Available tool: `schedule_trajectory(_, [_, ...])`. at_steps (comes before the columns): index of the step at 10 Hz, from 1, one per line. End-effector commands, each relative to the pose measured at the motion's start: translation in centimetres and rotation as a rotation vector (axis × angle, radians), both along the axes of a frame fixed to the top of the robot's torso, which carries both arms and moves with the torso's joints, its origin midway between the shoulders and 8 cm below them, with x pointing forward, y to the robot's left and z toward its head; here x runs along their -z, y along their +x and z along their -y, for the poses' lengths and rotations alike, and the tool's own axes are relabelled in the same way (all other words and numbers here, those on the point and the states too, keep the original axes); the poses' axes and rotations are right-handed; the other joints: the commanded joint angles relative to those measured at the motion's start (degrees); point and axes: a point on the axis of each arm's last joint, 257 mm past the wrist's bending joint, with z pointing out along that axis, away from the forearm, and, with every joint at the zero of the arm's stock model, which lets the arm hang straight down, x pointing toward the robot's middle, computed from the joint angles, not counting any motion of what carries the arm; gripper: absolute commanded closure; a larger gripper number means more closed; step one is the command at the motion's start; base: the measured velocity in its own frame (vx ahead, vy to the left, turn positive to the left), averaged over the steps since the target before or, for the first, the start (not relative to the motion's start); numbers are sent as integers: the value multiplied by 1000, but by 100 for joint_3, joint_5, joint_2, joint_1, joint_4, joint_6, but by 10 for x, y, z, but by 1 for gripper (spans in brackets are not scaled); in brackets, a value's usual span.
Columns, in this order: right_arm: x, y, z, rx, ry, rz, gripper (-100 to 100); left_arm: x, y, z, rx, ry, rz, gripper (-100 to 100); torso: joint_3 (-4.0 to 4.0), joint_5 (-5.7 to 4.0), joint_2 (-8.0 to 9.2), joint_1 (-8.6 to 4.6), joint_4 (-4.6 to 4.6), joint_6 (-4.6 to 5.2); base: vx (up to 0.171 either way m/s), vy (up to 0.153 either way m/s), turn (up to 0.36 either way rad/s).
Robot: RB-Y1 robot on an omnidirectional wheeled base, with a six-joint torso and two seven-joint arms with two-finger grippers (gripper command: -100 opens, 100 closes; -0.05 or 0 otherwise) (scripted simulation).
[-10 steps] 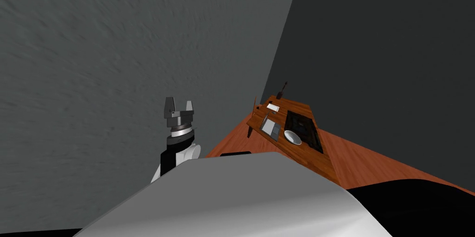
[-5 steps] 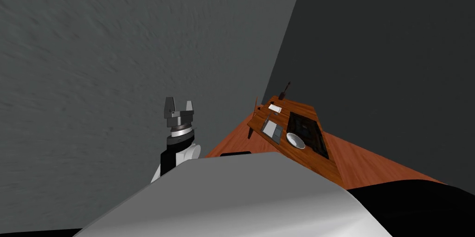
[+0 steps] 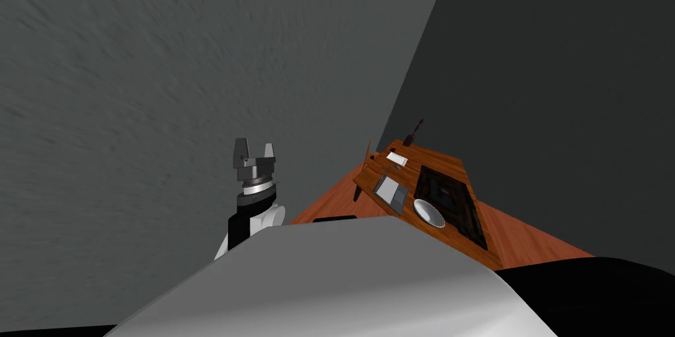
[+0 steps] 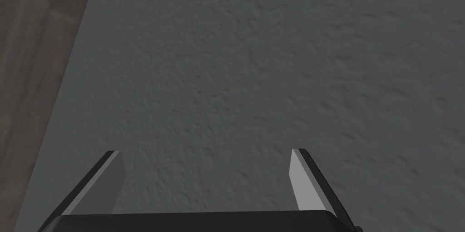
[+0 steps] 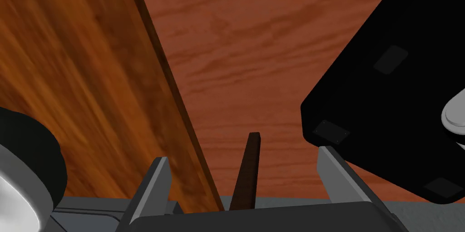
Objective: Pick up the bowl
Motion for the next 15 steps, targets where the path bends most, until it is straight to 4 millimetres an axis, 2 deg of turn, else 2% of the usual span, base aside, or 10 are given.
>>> schedule_trajectory(1, [-1, 0, 7, -5, -7, -5, -100, 0, 0, 0, 0, 0, 0, 0, 0, 0, 0, 0, 0, 0, 25, -41, -21])
schedule_trajectory(2, [-1, 0, 7, -5, -7, -5, -100, 0, 0, 0, 0, 0, 0, 0, 7, 2, 13, 17, 3, 1, -3, -11, -16])
schedule_trajectory(6, [-27, 4, 66, -112, -131, -69, -100, 0, 0, 0, 0, 0, 0, 0, 3, -2, 5, -7, 1, 1, 59, -112, 164])
schedule_trajectory(7, [-23, 17, 53, -129, -106, -45, -100, 0, 0, 0, 0, 0, 0, 0, -2, -2, -6, -24, 1, -6, 73, -158, 141])
schedule_trajectory(8, [-27, 4, 66, -112, -131, -69, -100, 0, 0, 0, 0, 0, 0, 0, -3, -8, -5, -21, 0, -2, 12, -67, -11])
schedule_trajectory(9, [-31, 9, 74, -148, -152, -83, -100, 0, 0, 0, 0, 0, 0, 0, 7, -1, 14, 6, 2, 4, 5, -100, 88])
schedule_trajectory(12, [-26, 13, 66, -168, -141, -87, -100, 0, 0, 0, 0, 0, 0, 0, 6, -7, 11, -20, 3, -1, 27, -128, 124])
schedule_trajectory(13, [-25, 14, 65, -171, -139, -87, 0, 0, 0, 0, 0, 0, 0, 0, 10, -3, 17, 6, 3, 4, 3, -14, -3])
schedule_trajectory(14, [-18, 11, 60, -134, -138, -90, -100, 0, 0, 0, 0, 0, 0, 0, 12, 3, 21, 29, 4, 3, -52, -37, 244])
schedule_trajectory(15, [-16, 9, 58, -121, -137, -91, -100, 0, 0, 0, 0, 0, 0, 0, 20, 3, 36, 28, 8, -3, -98, -52, 278])
